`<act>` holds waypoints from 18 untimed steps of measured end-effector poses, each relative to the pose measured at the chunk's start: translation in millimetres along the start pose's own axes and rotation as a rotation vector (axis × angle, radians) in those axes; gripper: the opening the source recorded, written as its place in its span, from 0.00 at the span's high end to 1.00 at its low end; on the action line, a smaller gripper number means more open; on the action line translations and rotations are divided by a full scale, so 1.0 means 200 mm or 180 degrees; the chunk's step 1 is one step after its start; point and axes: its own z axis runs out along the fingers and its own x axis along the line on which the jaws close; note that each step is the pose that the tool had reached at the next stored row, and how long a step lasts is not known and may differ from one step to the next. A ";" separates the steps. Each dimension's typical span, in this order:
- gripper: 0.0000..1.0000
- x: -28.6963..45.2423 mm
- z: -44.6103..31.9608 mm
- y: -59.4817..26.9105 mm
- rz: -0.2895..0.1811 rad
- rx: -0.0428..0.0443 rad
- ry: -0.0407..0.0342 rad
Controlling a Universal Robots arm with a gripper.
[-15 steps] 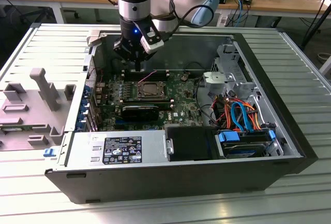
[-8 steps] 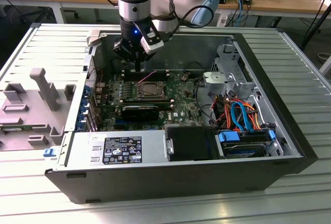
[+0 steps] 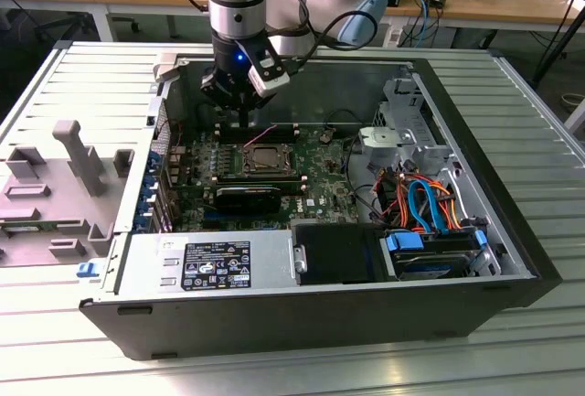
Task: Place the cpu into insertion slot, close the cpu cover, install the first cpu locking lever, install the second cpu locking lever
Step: 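Install the first cpu locking lever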
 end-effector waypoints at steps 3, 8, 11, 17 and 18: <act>0.89 0.000 0.003 0.000 0.0000 0.0000 0.0000; 0.89 0.000 0.013 -0.001 0.0000 0.0000 0.0000; 0.89 0.000 0.016 -0.001 0.0000 0.0000 0.0000; 0.89 0.000 0.025 -0.003 0.0000 0.0000 0.0000; 0.89 0.000 0.026 -0.003 0.0000 0.0001 0.0000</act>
